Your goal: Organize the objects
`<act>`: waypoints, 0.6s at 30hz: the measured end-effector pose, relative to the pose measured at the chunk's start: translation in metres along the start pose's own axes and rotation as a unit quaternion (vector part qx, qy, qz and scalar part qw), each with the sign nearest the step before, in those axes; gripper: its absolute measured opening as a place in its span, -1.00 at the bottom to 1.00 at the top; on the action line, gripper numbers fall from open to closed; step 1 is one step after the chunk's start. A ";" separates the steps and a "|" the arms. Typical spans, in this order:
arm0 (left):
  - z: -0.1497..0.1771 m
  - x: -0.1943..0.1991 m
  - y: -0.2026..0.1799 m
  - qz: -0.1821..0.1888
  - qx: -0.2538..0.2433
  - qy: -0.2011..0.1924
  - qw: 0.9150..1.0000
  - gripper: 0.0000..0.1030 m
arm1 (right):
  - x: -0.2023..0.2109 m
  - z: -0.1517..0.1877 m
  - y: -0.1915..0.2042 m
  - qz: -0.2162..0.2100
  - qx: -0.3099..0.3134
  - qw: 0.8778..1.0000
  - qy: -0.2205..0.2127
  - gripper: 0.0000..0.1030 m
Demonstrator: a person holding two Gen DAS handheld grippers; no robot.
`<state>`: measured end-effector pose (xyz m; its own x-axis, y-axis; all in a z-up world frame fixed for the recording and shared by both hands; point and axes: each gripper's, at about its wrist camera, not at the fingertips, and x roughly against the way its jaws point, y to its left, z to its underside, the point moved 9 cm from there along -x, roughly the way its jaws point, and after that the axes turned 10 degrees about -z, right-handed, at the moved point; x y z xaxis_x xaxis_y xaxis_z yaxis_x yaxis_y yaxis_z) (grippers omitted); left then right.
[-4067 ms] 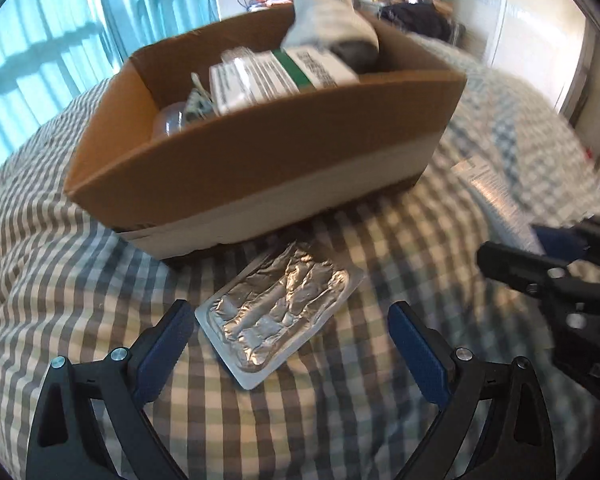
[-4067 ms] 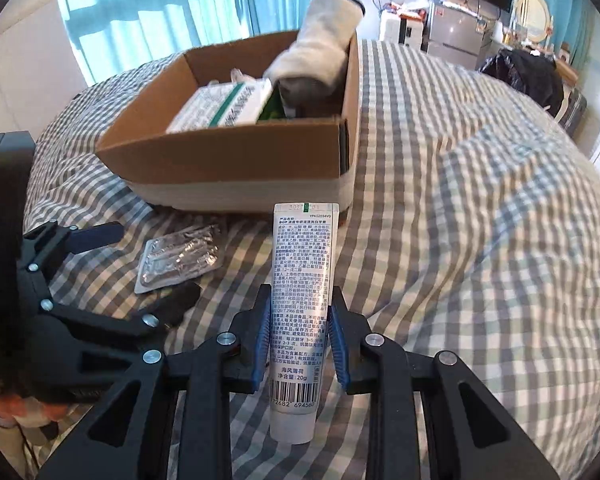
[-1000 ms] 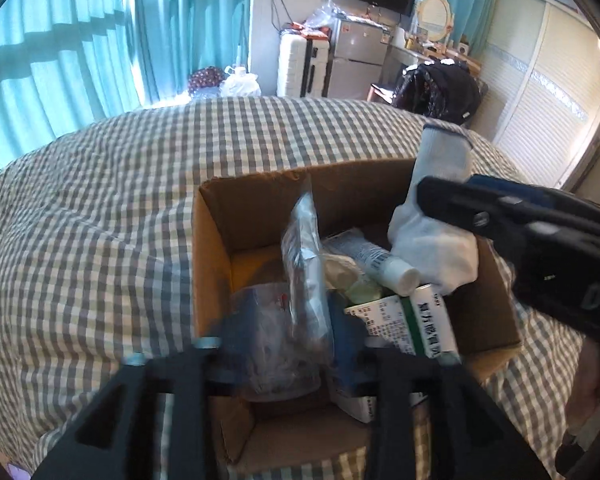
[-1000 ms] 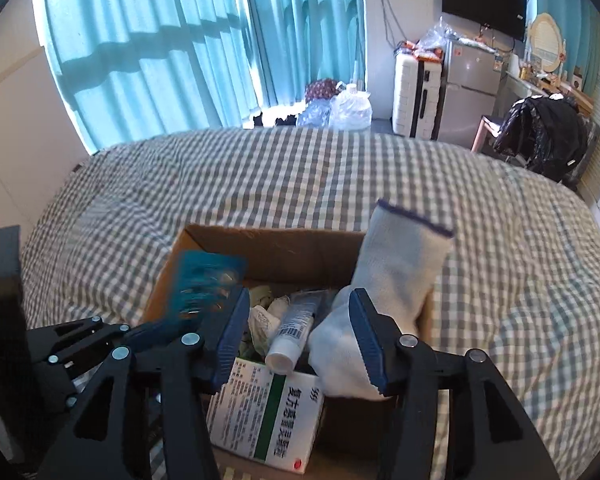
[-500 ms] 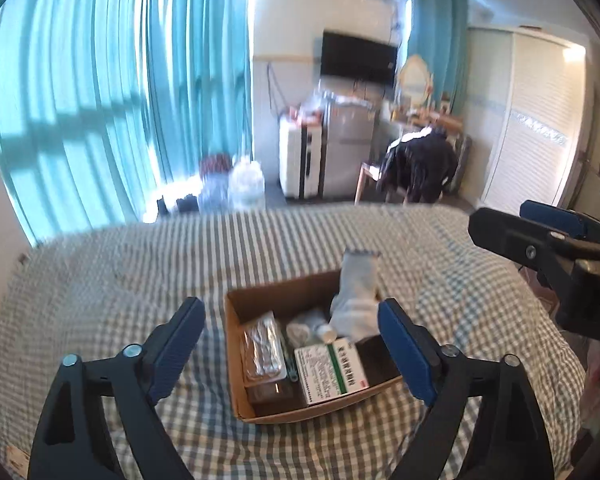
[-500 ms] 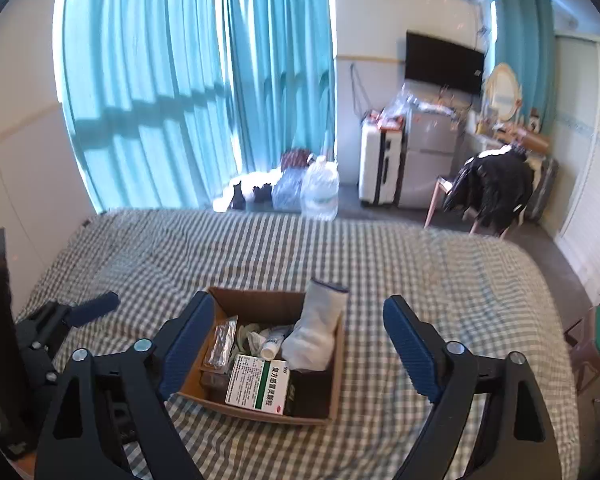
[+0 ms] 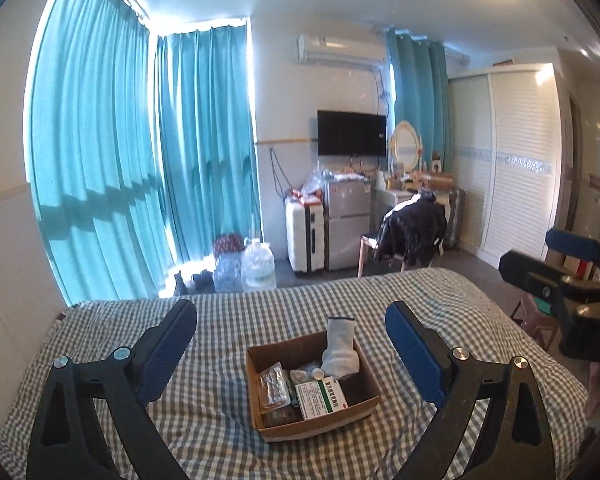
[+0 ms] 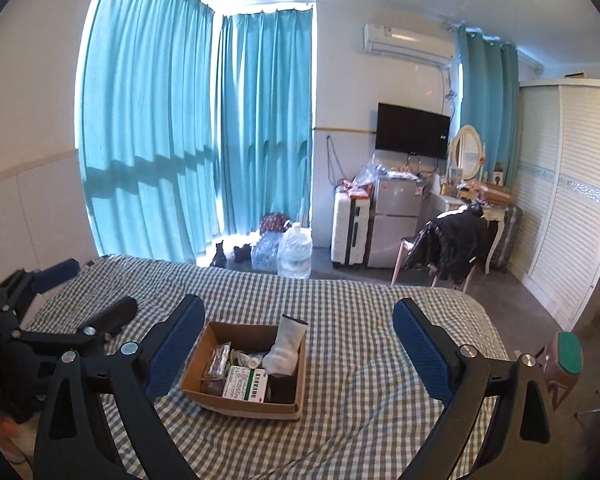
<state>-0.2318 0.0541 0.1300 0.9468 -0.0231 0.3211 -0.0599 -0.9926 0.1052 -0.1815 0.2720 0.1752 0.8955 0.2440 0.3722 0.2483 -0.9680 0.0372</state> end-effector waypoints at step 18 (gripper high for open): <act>0.104 0.047 0.009 -0.045 0.002 -0.072 0.996 0.96 | 0.026 0.133 -0.002 0.039 0.004 0.994 -0.106 1.00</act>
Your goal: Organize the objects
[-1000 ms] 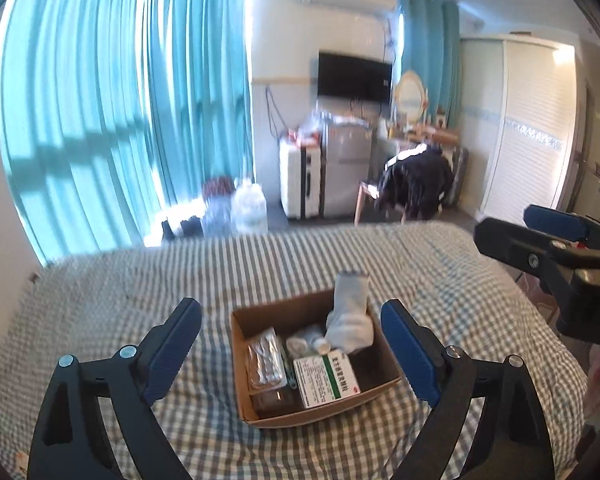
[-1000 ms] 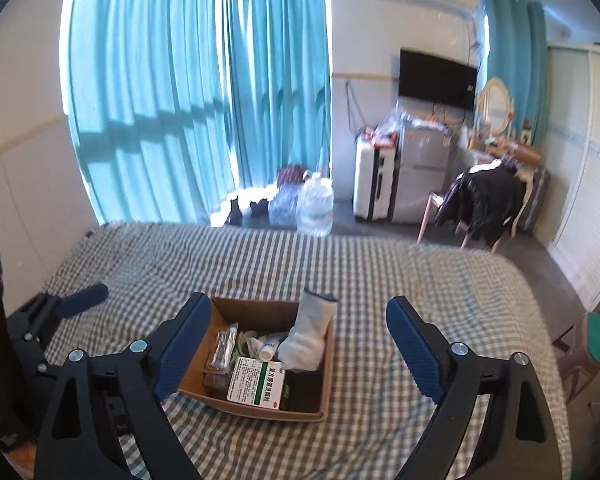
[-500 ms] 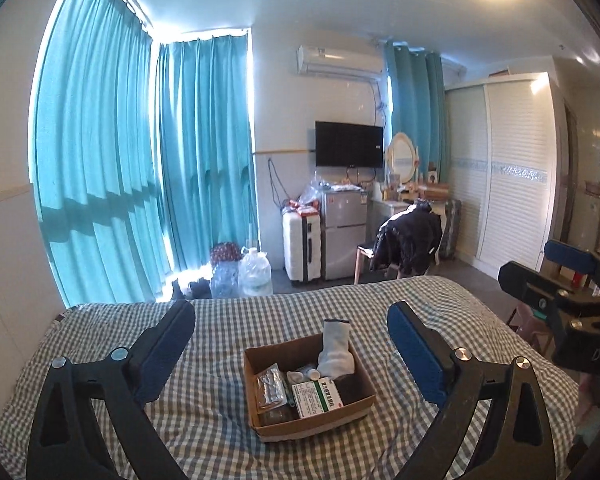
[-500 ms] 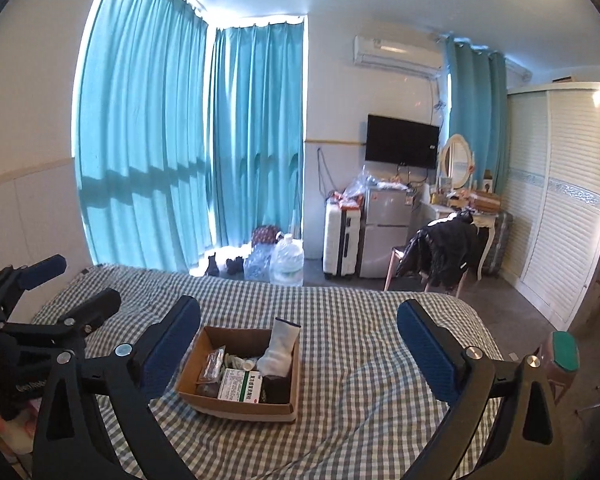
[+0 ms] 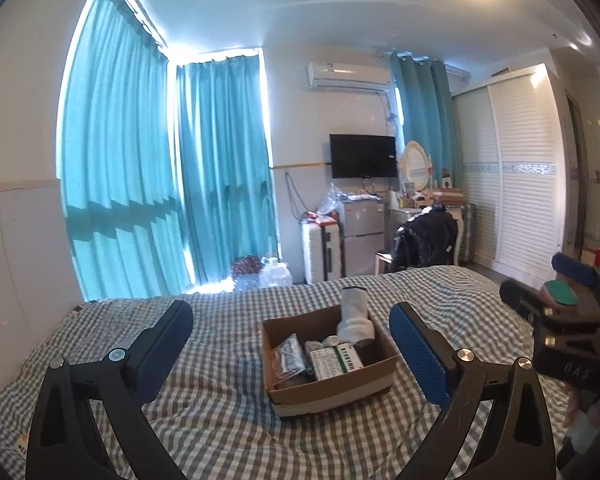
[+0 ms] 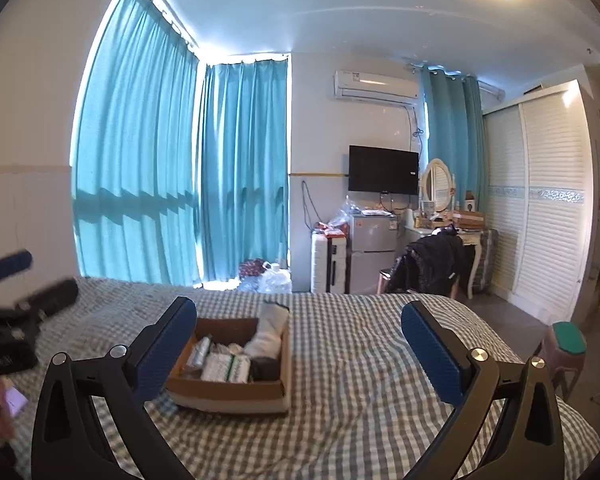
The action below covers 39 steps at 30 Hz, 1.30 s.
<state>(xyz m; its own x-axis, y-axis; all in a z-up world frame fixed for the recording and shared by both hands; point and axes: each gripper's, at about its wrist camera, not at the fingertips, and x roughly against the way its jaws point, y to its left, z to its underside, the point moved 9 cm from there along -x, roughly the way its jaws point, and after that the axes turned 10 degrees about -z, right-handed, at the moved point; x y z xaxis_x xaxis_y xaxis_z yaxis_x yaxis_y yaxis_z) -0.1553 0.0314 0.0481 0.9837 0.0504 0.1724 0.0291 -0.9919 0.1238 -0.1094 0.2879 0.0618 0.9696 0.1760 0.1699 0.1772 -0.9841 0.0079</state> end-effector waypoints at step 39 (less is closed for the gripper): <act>0.056 0.005 0.007 0.018 0.026 0.039 0.999 0.98 | -0.013 0.075 0.017 -0.007 -0.006 0.998 0.056 1.00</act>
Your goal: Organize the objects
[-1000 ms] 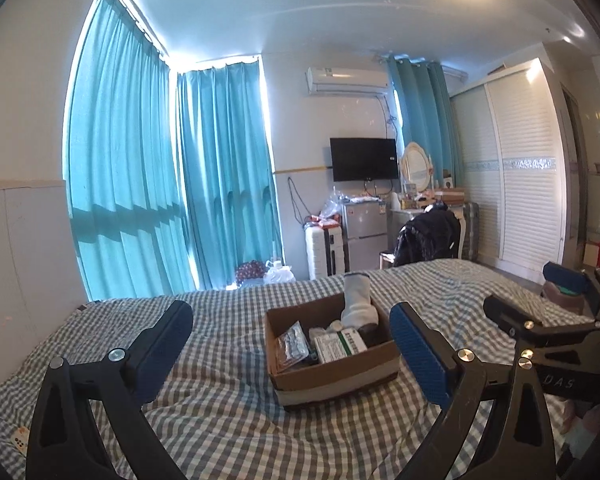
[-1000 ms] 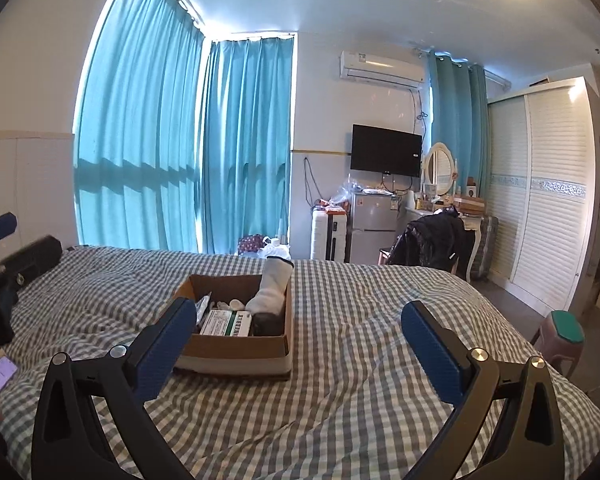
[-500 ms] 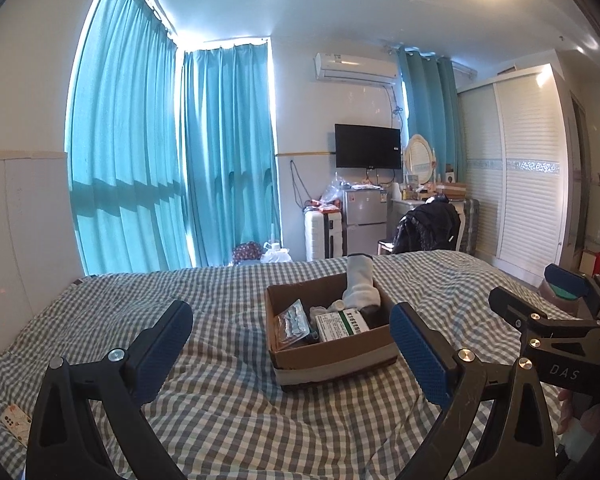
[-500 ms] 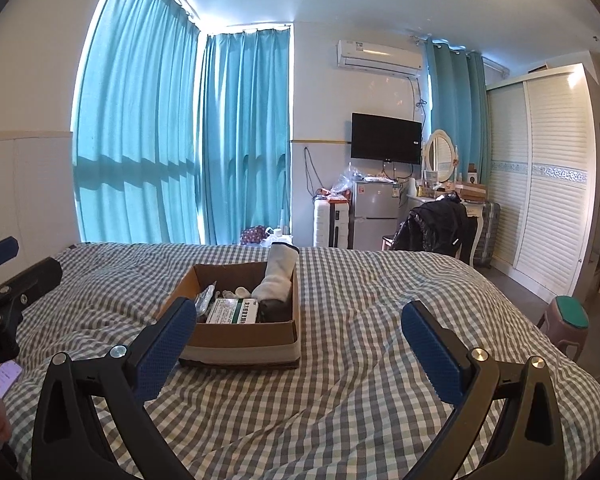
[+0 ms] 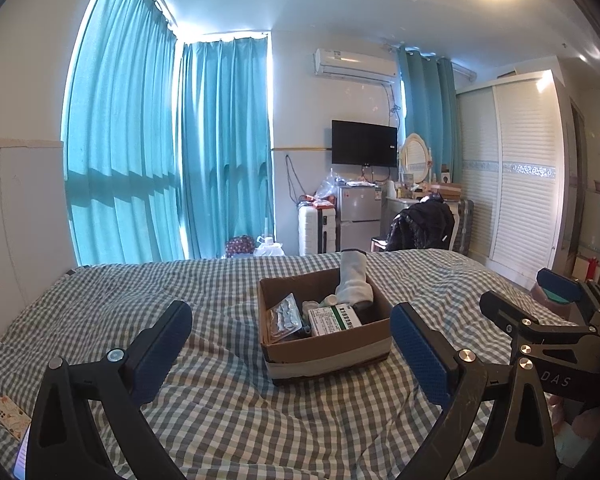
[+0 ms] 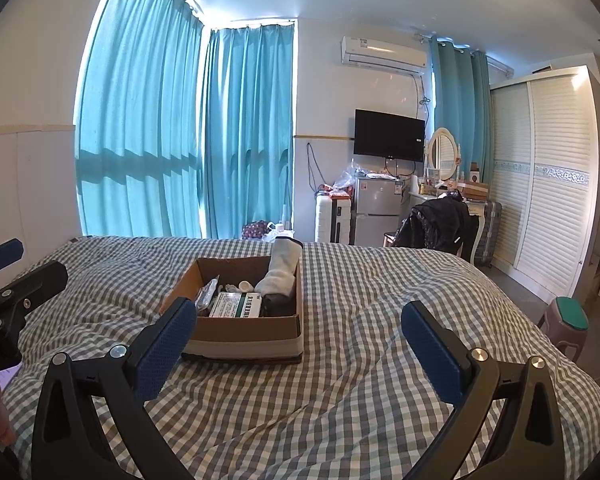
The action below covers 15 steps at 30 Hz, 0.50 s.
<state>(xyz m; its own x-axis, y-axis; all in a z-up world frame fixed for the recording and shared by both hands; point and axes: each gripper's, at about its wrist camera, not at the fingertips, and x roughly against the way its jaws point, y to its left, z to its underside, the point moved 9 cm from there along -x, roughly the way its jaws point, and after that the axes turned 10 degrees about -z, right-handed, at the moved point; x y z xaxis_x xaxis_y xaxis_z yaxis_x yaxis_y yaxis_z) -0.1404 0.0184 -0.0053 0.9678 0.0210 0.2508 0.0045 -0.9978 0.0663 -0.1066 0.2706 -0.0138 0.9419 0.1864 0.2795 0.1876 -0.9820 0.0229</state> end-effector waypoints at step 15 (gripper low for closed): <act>0.001 0.003 0.003 -0.007 0.000 -0.005 1.000 0.98 | 0.000 0.002 0.001 0.000 -0.001 1.000 0.002 1.00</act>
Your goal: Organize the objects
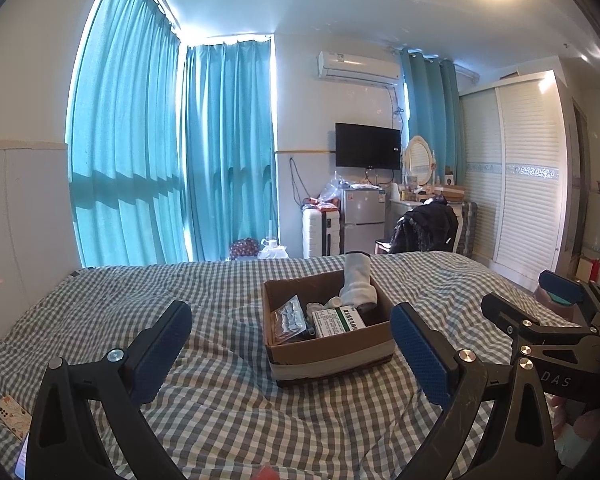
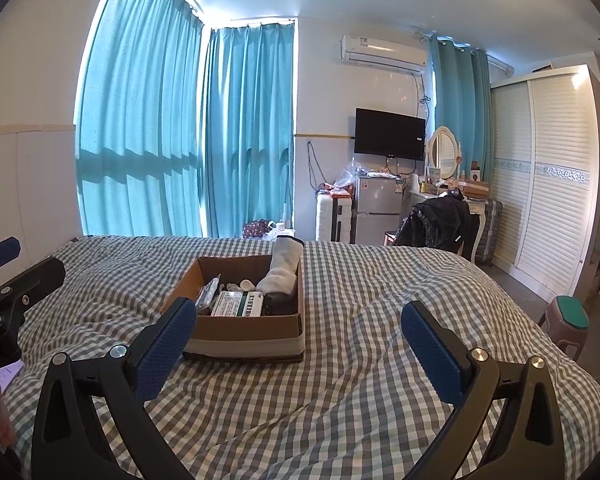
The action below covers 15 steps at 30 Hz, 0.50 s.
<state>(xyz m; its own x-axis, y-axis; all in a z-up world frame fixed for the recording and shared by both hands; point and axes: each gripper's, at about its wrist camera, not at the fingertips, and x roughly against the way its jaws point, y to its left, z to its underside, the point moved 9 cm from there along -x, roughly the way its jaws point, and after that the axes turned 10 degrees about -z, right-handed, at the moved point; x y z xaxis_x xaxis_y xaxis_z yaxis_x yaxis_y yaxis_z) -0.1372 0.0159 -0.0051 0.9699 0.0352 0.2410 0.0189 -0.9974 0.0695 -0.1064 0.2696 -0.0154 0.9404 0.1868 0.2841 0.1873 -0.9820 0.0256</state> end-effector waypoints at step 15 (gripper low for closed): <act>0.002 -0.002 -0.005 0.008 -0.009 0.008 1.000 0.99 | -0.002 0.003 0.001 0.004 0.003 1.000 0.002 1.00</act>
<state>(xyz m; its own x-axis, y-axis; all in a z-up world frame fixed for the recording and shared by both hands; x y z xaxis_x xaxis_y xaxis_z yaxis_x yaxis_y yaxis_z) -0.1384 0.0210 -0.0074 0.9661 0.0205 0.2575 -0.0011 -0.9965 0.0835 -0.1070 0.2682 -0.0182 0.9408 0.1787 0.2879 0.1814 -0.9833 0.0175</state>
